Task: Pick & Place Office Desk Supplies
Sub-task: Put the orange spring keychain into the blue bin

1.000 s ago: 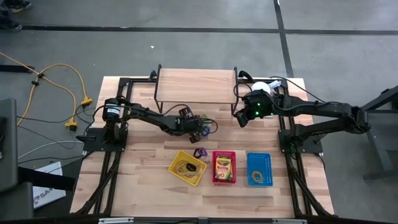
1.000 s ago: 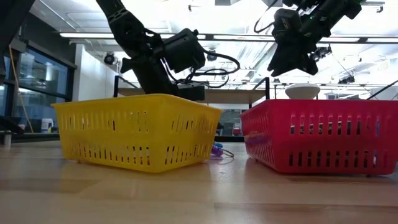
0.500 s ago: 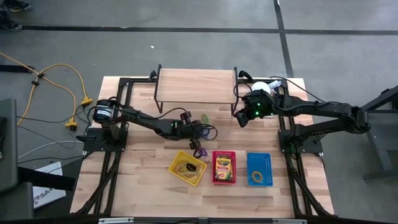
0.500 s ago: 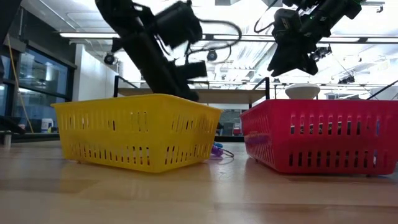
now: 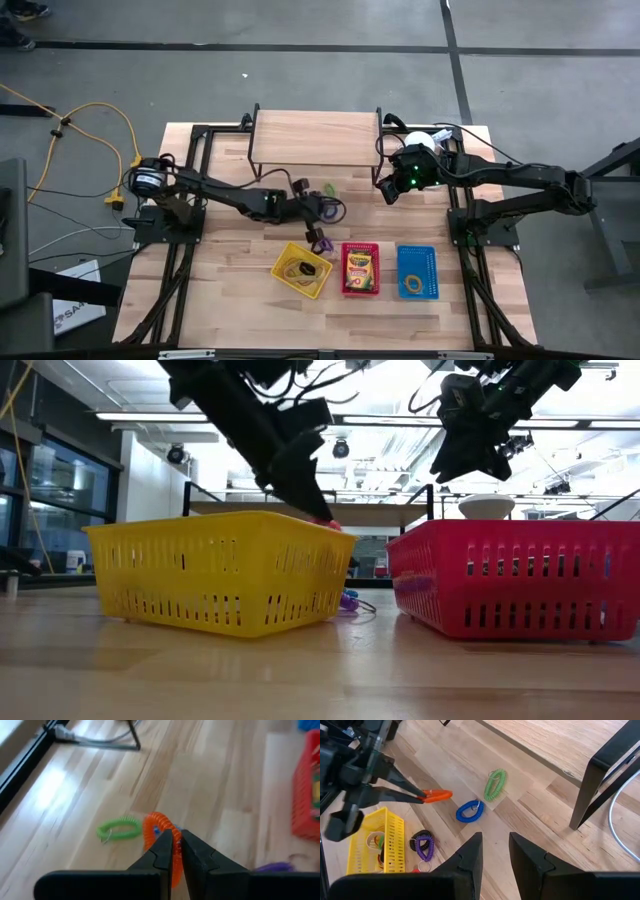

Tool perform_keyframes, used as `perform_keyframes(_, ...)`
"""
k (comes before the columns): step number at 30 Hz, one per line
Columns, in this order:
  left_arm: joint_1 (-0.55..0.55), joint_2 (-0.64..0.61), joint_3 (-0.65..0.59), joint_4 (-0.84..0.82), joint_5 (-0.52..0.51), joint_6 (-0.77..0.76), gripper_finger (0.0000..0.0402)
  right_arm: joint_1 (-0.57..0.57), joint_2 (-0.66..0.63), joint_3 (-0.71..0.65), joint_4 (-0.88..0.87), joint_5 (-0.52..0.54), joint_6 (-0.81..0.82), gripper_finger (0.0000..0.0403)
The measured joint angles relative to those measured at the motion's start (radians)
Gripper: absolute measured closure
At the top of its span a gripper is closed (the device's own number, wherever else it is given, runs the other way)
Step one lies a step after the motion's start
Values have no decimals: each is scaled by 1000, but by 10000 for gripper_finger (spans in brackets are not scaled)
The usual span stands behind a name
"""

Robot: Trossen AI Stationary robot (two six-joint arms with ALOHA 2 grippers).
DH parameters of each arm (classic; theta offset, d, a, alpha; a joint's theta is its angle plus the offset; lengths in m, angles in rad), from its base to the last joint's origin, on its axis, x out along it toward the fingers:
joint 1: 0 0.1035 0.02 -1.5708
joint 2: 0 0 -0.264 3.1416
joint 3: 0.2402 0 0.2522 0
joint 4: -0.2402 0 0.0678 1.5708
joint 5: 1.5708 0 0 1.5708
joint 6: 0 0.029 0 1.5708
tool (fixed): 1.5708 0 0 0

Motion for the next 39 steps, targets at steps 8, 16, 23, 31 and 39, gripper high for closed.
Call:
perform_keyframes(8,0,-6,1,61,128,-2,382,0,0,0,0,0,0,320)
perform_keyframes(16,0,-6,1,209,232,69,382,0,0,0,0,4,-129,320)
perform_keyframes(23,0,-6,1,312,238,116,381,0,0,0,1,1,-129,320)
perform_keyframes(31,0,-6,1,372,312,106,381,0,0,0,9,7,-44,320)
perform_keyframes(39,0,-6,1,428,395,103,381,0,0,0,15,-58,-70,320)
